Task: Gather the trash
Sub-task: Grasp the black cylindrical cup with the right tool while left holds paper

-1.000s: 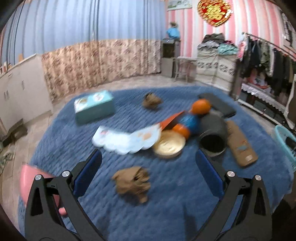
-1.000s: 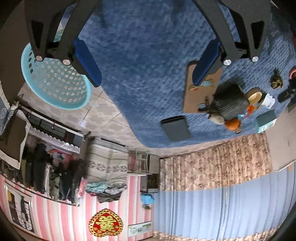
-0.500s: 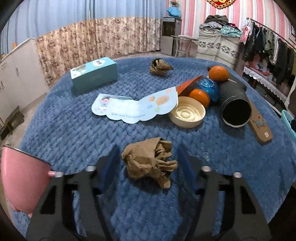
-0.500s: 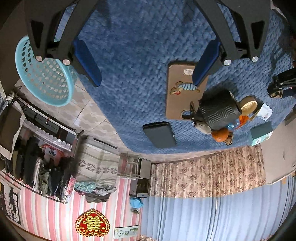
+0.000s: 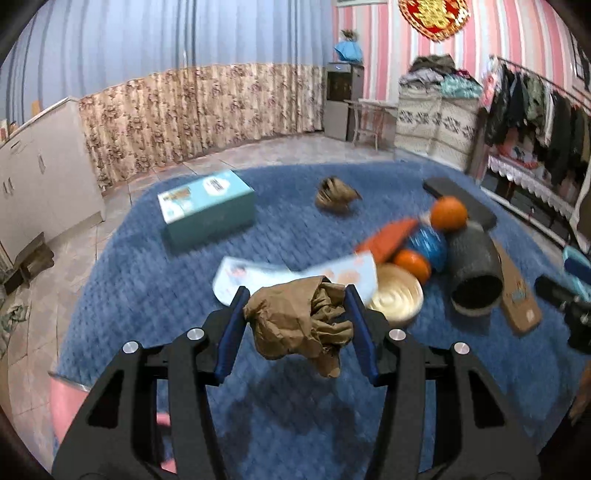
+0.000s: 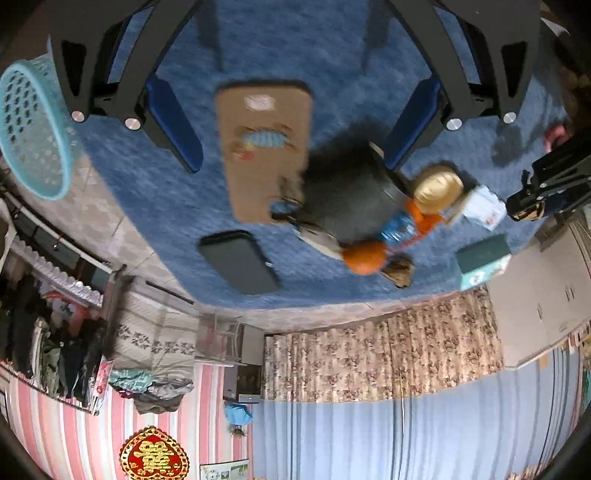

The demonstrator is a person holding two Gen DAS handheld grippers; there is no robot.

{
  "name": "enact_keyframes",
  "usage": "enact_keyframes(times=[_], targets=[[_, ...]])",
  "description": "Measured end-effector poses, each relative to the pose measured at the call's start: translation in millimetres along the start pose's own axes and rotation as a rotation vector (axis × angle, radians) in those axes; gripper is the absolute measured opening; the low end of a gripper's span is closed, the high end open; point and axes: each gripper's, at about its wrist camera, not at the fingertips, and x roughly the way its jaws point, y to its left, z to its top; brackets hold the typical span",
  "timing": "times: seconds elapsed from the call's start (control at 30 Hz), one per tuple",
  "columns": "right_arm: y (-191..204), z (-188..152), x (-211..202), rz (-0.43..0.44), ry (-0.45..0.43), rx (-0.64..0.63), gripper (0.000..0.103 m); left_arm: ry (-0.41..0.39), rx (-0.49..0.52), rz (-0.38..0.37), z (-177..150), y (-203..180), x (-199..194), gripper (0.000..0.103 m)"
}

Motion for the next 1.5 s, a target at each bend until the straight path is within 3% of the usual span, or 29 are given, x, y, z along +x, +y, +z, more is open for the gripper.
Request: enact_keyframes(times=[0.23, 0.5, 0.57, 0.63, 0.7, 1.03, 1.33, 1.5], targets=[[31, 18, 37, -0.008, 0.067, 0.037, 0.096, -0.041, -0.061, 0.015, 19, 25, -4, 0.051], [44, 19, 74, -0.029, 0.180, 0.143, 0.096, -0.039, -0.091, -0.008, 17, 32, -3, 0.051], [43, 17, 76, -0.034, 0.178, 0.158, 0.094, -0.030, -0.089, -0.011, 15, 30, -1, 0.051], [40, 16, 77, -0.020, 0.180, 0.159, 0.083, -0.027, -0.086, -0.011, 14, 29, 0, 0.051], [39, 15, 79, 0.019, 0.191, 0.162, 0.082, -0.028, -0.086, -0.010, 14, 28, 1, 0.051], [17, 12, 46, 0.138, 0.140, 0.156, 0.059, -0.037, -0.079, -0.018, 16, 12, -6, 0.051], [-21, 7, 11, 0.143, 0.092, 0.174, 0.058, -0.053, -0.021, -0.050, 16, -28, -21, 0.051], [-52, 0, -5, 0.096, 0.075, 0.160, 0.058, -0.064, -0.008, -0.068, 17, -46, -27, 0.051]])
